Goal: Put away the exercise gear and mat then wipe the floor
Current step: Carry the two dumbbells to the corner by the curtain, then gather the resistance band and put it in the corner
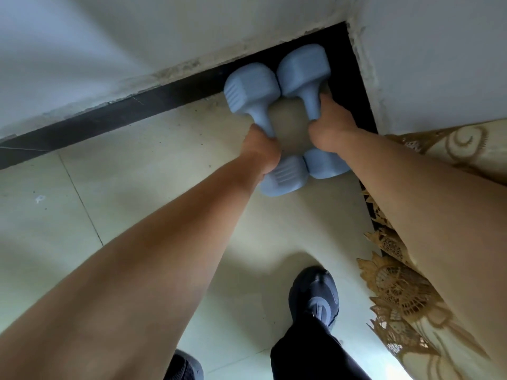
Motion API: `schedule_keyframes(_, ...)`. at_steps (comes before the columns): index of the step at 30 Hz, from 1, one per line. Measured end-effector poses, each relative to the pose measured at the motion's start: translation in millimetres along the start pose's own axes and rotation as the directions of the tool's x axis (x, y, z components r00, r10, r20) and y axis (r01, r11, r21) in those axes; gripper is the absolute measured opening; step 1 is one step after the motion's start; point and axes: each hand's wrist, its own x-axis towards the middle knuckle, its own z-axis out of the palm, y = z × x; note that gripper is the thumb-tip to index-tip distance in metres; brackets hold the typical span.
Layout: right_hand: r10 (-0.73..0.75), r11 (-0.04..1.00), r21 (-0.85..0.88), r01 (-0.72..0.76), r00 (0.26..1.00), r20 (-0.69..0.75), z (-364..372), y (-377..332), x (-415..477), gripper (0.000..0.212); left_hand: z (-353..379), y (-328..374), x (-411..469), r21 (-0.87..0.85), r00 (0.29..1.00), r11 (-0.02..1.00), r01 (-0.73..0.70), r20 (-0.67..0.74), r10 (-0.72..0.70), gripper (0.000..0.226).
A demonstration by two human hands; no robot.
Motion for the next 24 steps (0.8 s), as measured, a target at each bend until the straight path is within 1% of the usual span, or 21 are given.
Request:
schedule_keyframes(3,-0.071,0.997,-0.023,0.070,0.995,-0.069,-2.9,1.4,-21.0,0.039,-13.3,2.9,-23.2,0.068,0.996,0.994,-0.083,-0.025,0.085,0.041)
schedule_keyframes(5,-0.171,0.985,-0.045,0.166,0.968,-0.183,-8.9,-5.2,-44.1,0.042,-29.1,11.4,-52.3,0.158,0.969,0.961,-0.228,-0.055,0.239,0.046)
schedule_keyframes(6,-0.235,0.972,-0.085,0.220,0.933,-0.271,-14.0,-10.5,-57.6,0.046,-40.4,17.0,-69.3,0.250,0.931,0.913,-0.322,-0.090,0.353,0.048)
schedule_keyframes(7,-0.306,0.951,-0.157,0.266,0.879,-0.365,-20.3,-16.8,-71.5,0.050,-54.3,22.3,-86.3,0.360,0.870,0.841,-0.404,-0.132,0.475,0.049)
schedule_keyframes(8,-0.374,0.926,-0.234,0.297,0.811,-0.450,-28.1,-23.7,-87.0,0.052,-69.5,28.1,-104.1,0.466,0.802,0.762,-0.450,-0.165,0.574,0.051)
schedule_keyframes(9,-0.417,0.907,-0.283,0.311,0.752,-0.510,-37.9,-31.3,-104.6,0.053,-86.3,35.0,-123.3,0.550,0.739,0.693,-0.466,-0.189,0.647,0.054)
schedule_keyframes(10,-0.438,0.898,-0.306,0.317,0.724,-0.534,-48.9,-39.1,-123.7,0.054,-102.9,40.9,-144.0,0.611,0.696,0.645,-0.460,-0.203,0.689,0.056)
schedule_keyframes(13,-0.475,0.879,-0.317,0.356,0.719,-0.508,-86.5,-67.9,-187.2,0.059,-150.5,51.3,-212.9,0.745,0.634,0.563,-0.359,-0.249,0.733,0.058)
schedule_keyframes(15,-0.527,0.850,-0.317,0.421,0.691,-0.496,-114.1,-91.4,-234.4,0.061,-179.7,61.0,-263.8,0.805,0.571,0.508,-0.308,-0.270,0.775,0.059)
schedule_keyframes(16,-0.559,0.829,-0.314,0.463,0.668,-0.491,-128.9,-103.8,-259.0,0.062,-194.2,67.5,-289.7,0.818,0.550,0.497,-0.288,-0.283,0.785,0.059)
schedule_keyframes(18,-0.637,0.769,-0.336,0.544,0.612,-0.469,-163.7,-133.1,-307.5,0.064,-226.4,87.4,-344.1,0.829,0.503,0.503,-0.246,-0.334,0.797,0.059)
schedule_keyframes(20,-0.691,0.721,-0.355,0.595,0.578,-0.435,-203.3,-169.4,-358.9,0.066,-263.5,111.3,-406.9,0.831,0.456,0.522,-0.194,-0.395,0.798,0.059)
schedule_keyframes(23,-0.754,0.646,-0.352,0.677,0.495,-0.431,-267.5,-240.0,-449.4,0.067,-329.3,140.2,-519.7,0.829,0.387,0.556,-0.060,-0.494,0.779,0.059)
schedule_keyframes(24,-0.784,0.603,-0.350,0.717,0.452,-0.425,-288.0,-265.4,-482.7,0.066,-352.0,145.5,-561.0,0.817,0.372,0.577,-0.014,-0.531,0.761,0.059)
